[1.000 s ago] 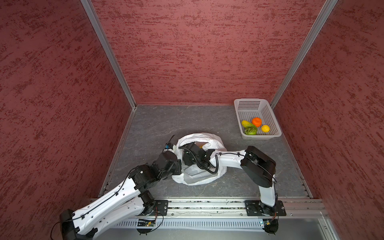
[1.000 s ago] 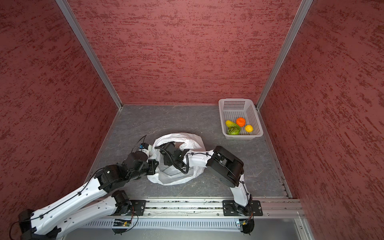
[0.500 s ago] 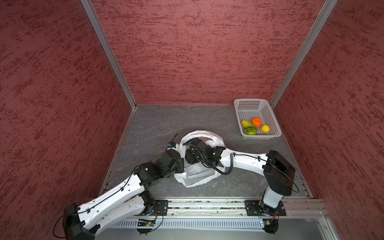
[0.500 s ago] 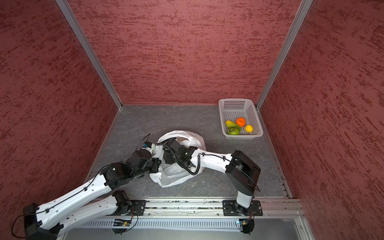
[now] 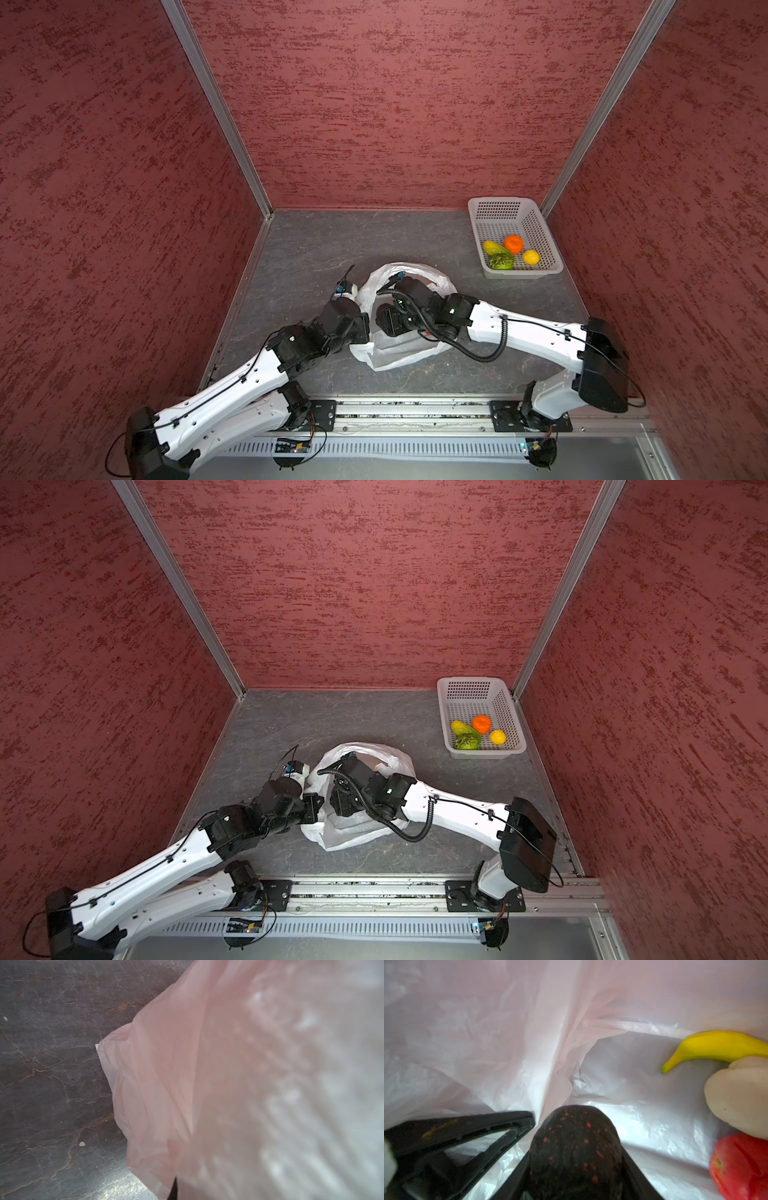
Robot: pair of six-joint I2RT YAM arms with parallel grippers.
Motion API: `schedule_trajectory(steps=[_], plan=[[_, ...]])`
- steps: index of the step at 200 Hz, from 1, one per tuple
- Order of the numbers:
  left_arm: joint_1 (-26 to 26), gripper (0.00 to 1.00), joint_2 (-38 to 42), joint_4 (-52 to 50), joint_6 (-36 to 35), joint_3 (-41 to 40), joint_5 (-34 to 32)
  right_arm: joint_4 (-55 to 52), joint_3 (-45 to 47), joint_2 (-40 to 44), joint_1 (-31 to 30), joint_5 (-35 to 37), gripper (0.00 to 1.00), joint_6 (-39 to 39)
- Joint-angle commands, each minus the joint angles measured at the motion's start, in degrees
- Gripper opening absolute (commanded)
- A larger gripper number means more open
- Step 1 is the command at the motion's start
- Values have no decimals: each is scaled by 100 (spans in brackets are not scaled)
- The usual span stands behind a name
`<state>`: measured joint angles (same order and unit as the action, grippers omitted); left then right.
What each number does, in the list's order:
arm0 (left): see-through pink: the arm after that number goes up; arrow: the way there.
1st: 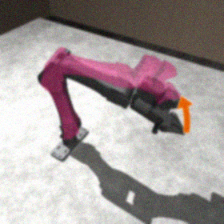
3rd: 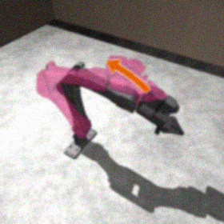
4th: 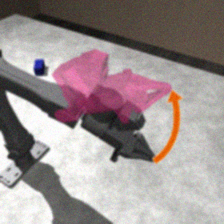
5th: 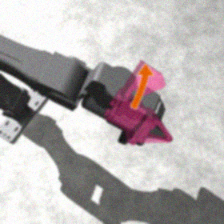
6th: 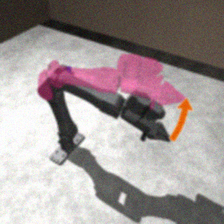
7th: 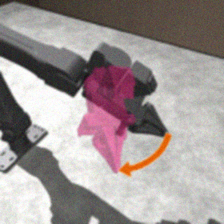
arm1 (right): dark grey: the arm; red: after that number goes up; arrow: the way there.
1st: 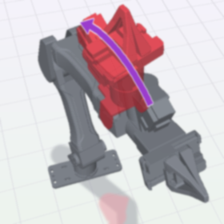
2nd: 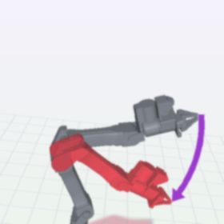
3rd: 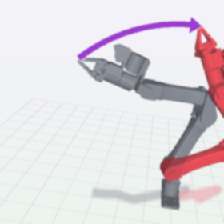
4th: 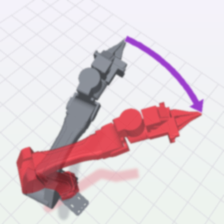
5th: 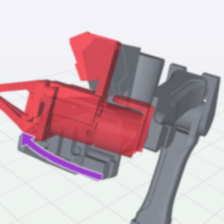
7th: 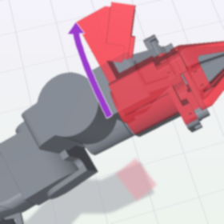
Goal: Untie the knot of the plastic bag and take out the fruit
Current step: Pick up the fruit from the plastic bag.
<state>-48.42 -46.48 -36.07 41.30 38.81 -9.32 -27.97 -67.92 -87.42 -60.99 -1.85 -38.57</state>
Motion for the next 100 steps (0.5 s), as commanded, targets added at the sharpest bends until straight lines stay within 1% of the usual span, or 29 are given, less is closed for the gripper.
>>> schedule_trajectory(steps=[1, 37, 68, 100], plan=[[43, 0, 56, 93, -18, 167, -118, -411, -129, 278, -31, -50, 45, -57], [44, 0, 42, 212, 17, 210, -186, -635, -146, 383, -99, -132, 45, -99], [44, 0, 33, 292, 19, 306, -280, -575, -12, 383, -210, -184, 45, -194], [44, 0, -56, 329, 19, 382, -290, -649, -184, 357, -308, -184, 45, -170]])
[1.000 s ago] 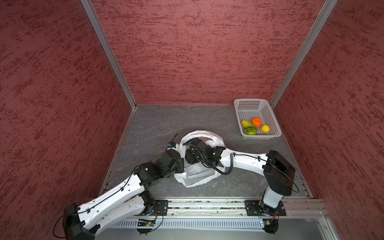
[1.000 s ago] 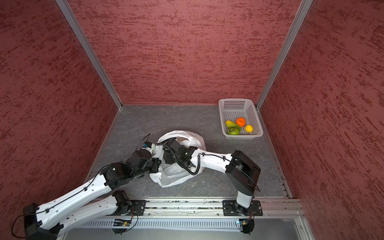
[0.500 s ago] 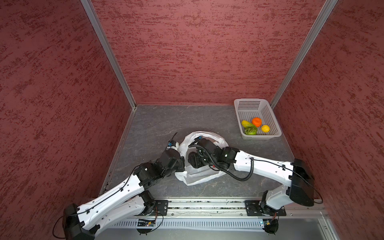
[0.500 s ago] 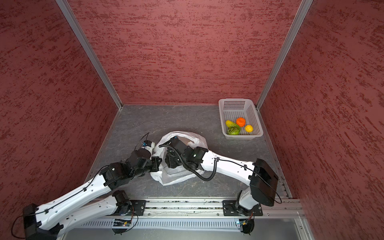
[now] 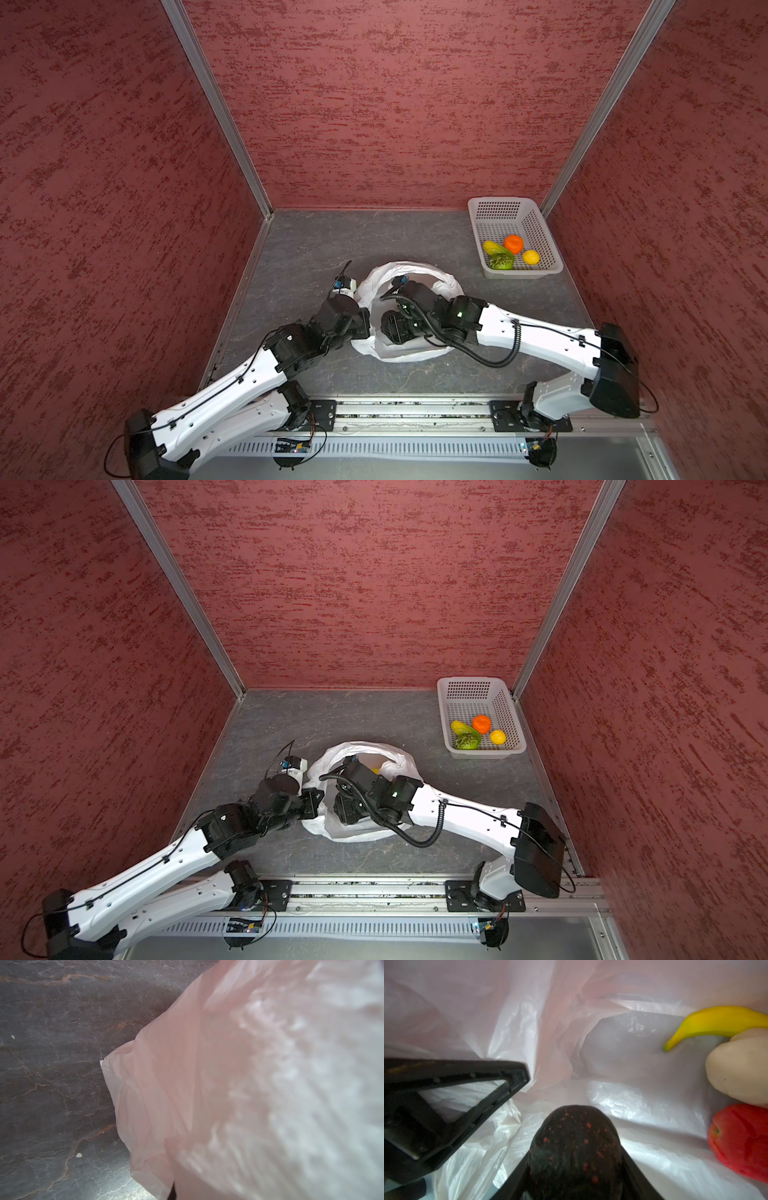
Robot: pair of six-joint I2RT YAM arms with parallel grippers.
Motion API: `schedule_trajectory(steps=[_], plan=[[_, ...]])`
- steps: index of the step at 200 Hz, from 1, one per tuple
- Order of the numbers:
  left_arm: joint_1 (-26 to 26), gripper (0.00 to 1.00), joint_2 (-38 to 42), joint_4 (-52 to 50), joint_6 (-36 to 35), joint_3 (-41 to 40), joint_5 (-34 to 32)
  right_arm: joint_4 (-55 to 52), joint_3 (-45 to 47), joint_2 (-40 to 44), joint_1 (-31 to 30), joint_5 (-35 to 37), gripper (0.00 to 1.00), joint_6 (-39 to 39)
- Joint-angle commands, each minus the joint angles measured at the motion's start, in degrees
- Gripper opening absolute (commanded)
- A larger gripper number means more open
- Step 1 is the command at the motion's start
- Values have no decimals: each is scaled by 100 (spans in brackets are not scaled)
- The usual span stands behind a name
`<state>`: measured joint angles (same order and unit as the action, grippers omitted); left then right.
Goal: Untie the knot of the plastic bag and take out the fruit
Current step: Pick up the fruit from the plastic bag, then place the fruit in the basket.
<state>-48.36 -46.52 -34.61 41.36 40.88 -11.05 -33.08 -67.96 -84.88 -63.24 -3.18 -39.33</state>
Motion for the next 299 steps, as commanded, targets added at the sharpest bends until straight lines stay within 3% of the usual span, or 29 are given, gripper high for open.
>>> schedule_trajectory(steps=[1, 77, 110, 129, 161, 217, 253, 299], plan=[[37, 0, -55, 187, 17, 179, -122, -142, -185, 103, -83, -51, 45, -93], [-57, 0, -4, 139, 153, 58, -77, -775, -1037, 643, -75, 467, 45, -6], [-217, 0, -132, 205, 187, 108, -85, -1028, -1426, 927, 300, 641, 45, 104], [-345, 0, -212, 302, 221, 125, -86, -1007, -1333, 1213, 866, 672, 45, 228], [-548, 0, -283, 427, 334, 104, -169, -452, -796, 1721, 2315, 425, 46, 451], [-823, 0, -438, 465, 432, 189, -344, 436, -29, 1751, 4644, 50, 47, 978], [-903, 0, -476, 517, 459, 183, -359, 1395, 342, 1148, 5694, 49, 47, 1110], [-918, 0, -483, 578, 321, 209, -196, 2322, -55, -438, 6390, 0, 47, 1098]])
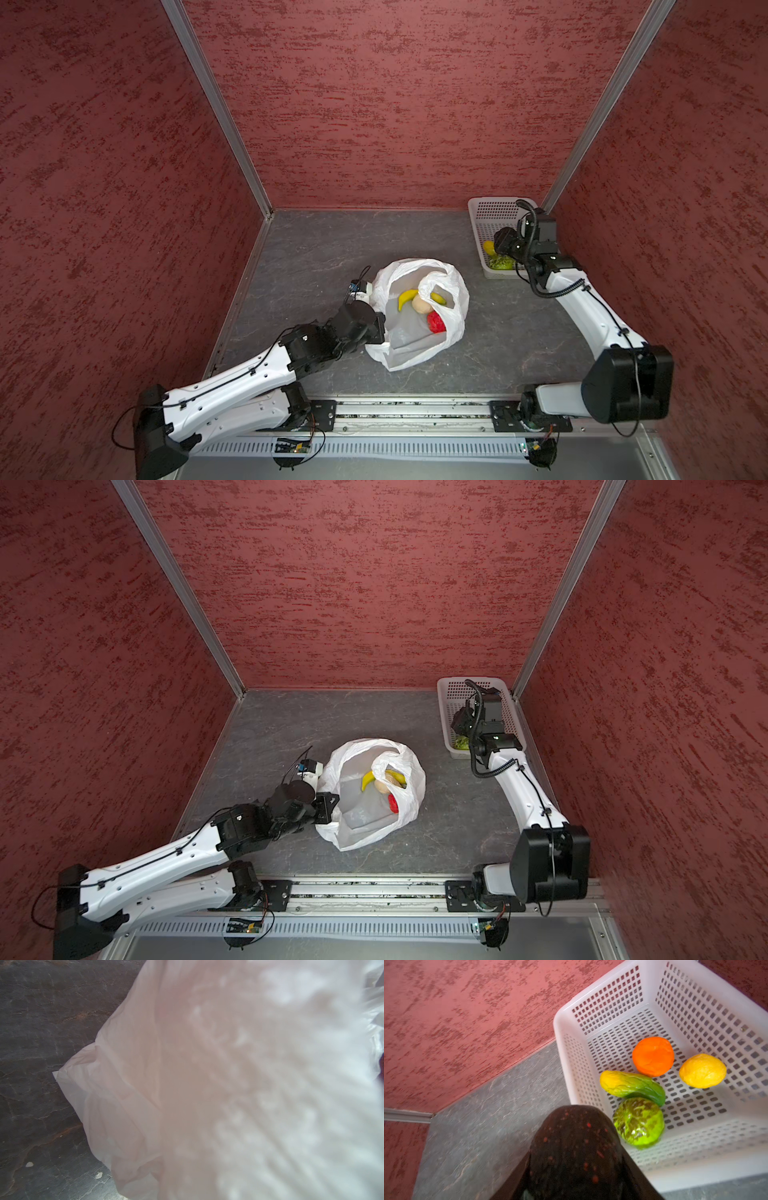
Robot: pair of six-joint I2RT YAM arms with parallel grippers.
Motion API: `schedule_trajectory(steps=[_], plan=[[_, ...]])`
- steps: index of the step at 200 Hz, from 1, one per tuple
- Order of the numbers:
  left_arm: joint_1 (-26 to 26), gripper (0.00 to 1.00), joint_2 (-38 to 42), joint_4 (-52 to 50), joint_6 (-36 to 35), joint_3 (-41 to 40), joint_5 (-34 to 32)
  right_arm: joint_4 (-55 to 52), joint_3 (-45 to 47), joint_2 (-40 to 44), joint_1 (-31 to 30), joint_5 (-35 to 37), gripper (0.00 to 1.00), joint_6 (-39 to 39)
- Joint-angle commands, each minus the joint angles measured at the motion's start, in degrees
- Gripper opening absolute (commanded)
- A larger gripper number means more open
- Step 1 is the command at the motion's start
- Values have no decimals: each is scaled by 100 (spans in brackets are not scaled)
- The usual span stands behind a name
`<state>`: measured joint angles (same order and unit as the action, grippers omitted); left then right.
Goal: Untie the knot of the plastic bag and take out the fruit
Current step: Place the fruit in the basket.
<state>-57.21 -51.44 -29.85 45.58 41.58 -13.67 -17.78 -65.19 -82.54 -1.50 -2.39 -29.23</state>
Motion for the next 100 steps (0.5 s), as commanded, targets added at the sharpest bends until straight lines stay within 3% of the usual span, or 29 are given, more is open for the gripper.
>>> schedule_trajectory(steps=[1, 57, 100], plan=[[-34, 0, 10, 102, -102, 135, 71, 802, -352, -713, 218, -73, 47, 91], [-14, 0, 119, 3, -275, 123, 210, 739, -1678, -2481, 400, 80, 52, 155], [301, 0, 12, -141, -504, 350, 489, 290, -2339, -3139, 405, 268, 80, 138]])
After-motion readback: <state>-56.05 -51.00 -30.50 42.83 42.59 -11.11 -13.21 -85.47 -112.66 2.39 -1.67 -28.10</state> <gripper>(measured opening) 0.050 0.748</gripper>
